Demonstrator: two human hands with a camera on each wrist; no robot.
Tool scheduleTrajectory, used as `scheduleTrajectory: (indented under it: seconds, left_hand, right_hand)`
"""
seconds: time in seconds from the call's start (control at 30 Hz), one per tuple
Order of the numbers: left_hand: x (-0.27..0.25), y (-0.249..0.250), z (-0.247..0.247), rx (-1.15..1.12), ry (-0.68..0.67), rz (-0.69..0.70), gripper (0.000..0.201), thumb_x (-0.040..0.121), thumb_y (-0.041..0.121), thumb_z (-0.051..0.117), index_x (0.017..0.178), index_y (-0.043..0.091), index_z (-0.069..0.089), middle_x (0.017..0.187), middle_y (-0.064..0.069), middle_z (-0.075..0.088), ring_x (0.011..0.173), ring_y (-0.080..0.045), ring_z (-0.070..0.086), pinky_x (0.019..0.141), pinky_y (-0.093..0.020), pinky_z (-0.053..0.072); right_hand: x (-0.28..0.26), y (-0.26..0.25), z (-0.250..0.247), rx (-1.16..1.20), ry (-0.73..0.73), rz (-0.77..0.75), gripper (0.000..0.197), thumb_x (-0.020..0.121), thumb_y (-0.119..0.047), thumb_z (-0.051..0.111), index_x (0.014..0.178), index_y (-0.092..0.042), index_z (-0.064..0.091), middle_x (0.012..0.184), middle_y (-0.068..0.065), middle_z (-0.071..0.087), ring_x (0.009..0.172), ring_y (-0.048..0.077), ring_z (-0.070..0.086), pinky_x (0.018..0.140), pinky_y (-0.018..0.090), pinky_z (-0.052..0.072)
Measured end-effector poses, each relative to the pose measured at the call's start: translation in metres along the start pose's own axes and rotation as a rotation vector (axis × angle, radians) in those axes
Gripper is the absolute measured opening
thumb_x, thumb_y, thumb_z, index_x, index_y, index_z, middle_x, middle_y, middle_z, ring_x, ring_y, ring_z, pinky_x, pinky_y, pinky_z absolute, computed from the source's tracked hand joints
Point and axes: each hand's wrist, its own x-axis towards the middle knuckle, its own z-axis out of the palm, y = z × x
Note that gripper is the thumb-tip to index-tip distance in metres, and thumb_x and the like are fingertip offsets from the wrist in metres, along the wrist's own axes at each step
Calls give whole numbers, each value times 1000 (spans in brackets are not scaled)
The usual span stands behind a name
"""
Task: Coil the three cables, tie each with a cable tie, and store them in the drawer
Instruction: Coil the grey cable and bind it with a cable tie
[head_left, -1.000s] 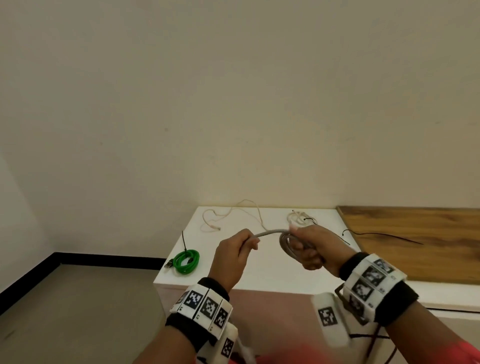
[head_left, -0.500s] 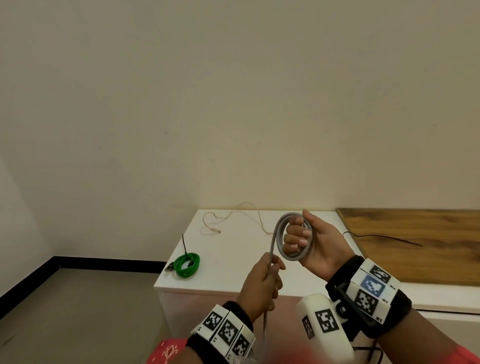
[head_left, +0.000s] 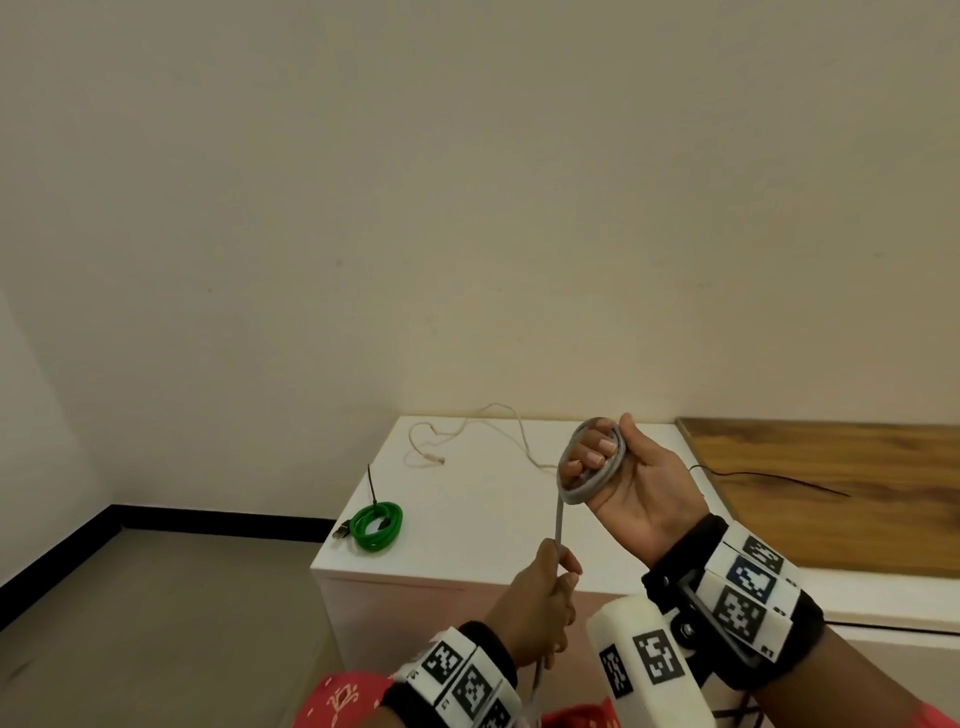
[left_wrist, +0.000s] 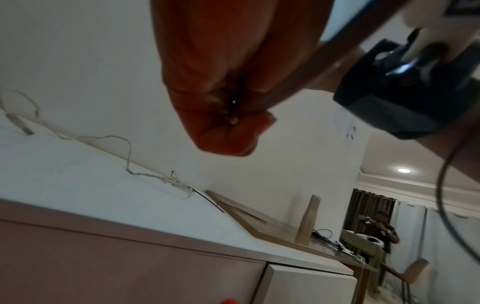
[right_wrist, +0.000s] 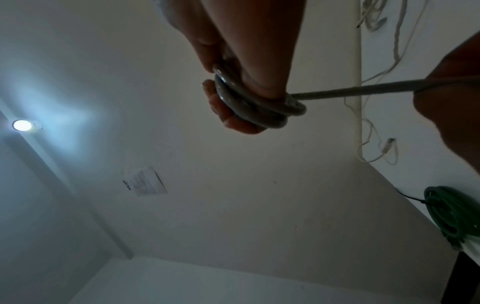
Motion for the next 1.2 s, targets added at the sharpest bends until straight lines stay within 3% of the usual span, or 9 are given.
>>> scheduleTrajectory:
  seconds: [0.1, 0.23, 0.4, 0.57, 0.63, 0.73, 0.87, 1.03, 1.2]
  left_hand:
    - [5, 0, -5, 79, 18, 15, 8, 97, 19, 28, 92, 21, 33, 57, 1, 36, 43, -11, 30, 37, -21, 29]
    - [-6, 6, -1, 59, -69, 1, 5, 96, 20, 32, 95, 21, 37, 62, 2, 40, 46, -10, 32, 33, -14, 27]
    - [-14, 12, 1, -41, -201, -69, 22, 92, 12, 37, 76, 23, 46, 62, 1, 45, 37, -2, 41, 38, -17, 33]
    - [-21, 23, -25, -324, -363, -146, 23, 92, 5, 44, 73, 12, 56, 41, 5, 39, 29, -5, 36, 32, -10, 29]
    - [-21, 28, -38, -302, -405, -132, 20, 91, 8, 48, 75, 12, 59, 41, 8, 40, 31, -5, 37, 33, -11, 31]
    - [-21, 30, -51, -215, -460, -107, 17, 89, 8, 52, 76, 13, 61, 41, 8, 44, 33, -5, 41, 33, -13, 36]
    - [-18, 31, -66, -66, -450, -50, 14, 84, 6, 60, 72, 13, 64, 39, 9, 51, 31, -3, 45, 32, -13, 40]
    - [-11, 29, -83, -126, -547, -57, 17, 83, 5, 59, 69, 13, 67, 40, 7, 54, 32, -5, 48, 34, -14, 43]
    - [-5, 17, -87, -308, -629, -90, 22, 84, 12, 54, 89, -9, 58, 37, 7, 48, 29, -4, 41, 32, -12, 36]
  right_hand:
    - [-1, 3, 3, -16, -39, 12, 50, 93, -39, 31, 58, -13, 55, 49, -3, 45, 43, 12, 46, 48, 23, 48]
    - [3, 1, -8, -123, 38, -113, 36, 88, -40, 37, 64, -16, 50, 51, -4, 45, 46, 11, 46, 51, 22, 47]
    - [8, 5, -24, -391, 132, -216, 37, 98, -33, 27, 71, -14, 43, 51, -4, 44, 48, 11, 44, 61, 27, 36]
    - [6, 11, -40, -1138, -4, -284, 29, 92, -38, 35, 75, -16, 42, 58, -6, 45, 52, 6, 42, 58, 22, 35]
    - [5, 15, -45, -1497, -142, -275, 25, 87, -39, 31, 75, -19, 40, 62, -6, 42, 52, 2, 39, 56, 18, 35]
    - [1, 20, -47, -1838, -269, -145, 30, 91, -37, 30, 78, -13, 43, 65, -9, 44, 57, 6, 40, 64, 26, 38]
    - [-3, 18, -41, -1937, -341, 17, 33, 96, -36, 32, 65, -30, 40, 66, -11, 44, 60, 1, 43, 61, 14, 35]
    - [-6, 21, -35, -1879, -449, 264, 41, 97, -38, 32, 65, -18, 49, 57, -6, 47, 44, 1, 46, 56, 13, 36]
    - [-9, 18, -33, -1493, -509, 461, 62, 58, -80, 52, 60, -18, 54, 42, -10, 43, 38, 1, 40, 45, 12, 37]
